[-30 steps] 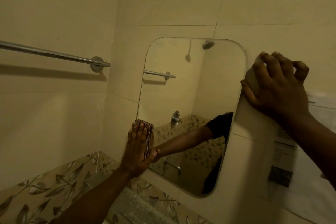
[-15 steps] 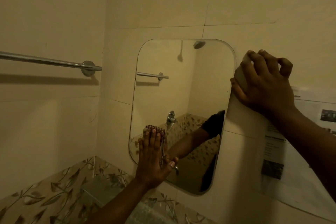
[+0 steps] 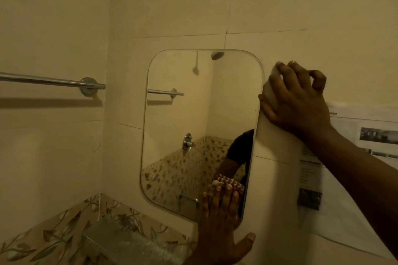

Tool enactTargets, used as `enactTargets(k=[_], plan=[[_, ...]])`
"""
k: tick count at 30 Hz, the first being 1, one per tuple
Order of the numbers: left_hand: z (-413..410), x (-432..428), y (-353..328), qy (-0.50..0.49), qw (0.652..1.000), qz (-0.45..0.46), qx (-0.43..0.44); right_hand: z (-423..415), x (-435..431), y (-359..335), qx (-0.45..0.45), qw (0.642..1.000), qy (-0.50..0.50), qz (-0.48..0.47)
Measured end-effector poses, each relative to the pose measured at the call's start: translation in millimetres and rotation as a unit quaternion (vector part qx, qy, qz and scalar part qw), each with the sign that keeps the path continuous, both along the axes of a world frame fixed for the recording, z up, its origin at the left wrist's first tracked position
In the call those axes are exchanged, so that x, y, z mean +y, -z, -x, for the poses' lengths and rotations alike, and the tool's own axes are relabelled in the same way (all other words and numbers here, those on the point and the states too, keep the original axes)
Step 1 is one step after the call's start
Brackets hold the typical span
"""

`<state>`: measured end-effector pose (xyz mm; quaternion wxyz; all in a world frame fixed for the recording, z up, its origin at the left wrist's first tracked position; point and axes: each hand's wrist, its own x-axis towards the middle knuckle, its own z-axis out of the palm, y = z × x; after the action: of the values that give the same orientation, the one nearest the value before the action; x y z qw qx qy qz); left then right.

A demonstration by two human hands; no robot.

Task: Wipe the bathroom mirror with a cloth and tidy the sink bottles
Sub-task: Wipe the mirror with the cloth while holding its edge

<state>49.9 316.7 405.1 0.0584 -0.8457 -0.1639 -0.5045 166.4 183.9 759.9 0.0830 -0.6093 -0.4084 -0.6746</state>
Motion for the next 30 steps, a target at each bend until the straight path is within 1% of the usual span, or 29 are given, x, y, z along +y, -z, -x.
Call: enactTargets(k=[3,7,10,16,22,24,30], plan=[[-5,-10,0,0.004,1.0,-0.016,-0.01,2,0,0,0.002,1.0,-0.001,0.003],[-4,-16,-13,0.025,0.999,-0.041,0.011,3,-1,-1,0.013,1.0,-0.002,0.009],[-8,-18,-34,0.026,0.998,-0.052,0.014,4,-2,-3,0.016,1.0,0.002,0.013],[0,-5,-93,0.028,0.996,-0.087,-0.022,0,0,-1,0.001,1.0,0.014,0.004],[21,25,-128,0.018,0.991,-0.13,-0.014,1,0,-1,-0.013,1.0,0.023,-0.002],[27,39,-136,0.014,0.992,-0.127,-0.019,2,1,-1,-0.017,1.0,0.026,-0.005],[52,87,-158,-0.009,0.997,-0.051,-0.059,2,0,0,-0.019,1.0,0.024,-0.007]])
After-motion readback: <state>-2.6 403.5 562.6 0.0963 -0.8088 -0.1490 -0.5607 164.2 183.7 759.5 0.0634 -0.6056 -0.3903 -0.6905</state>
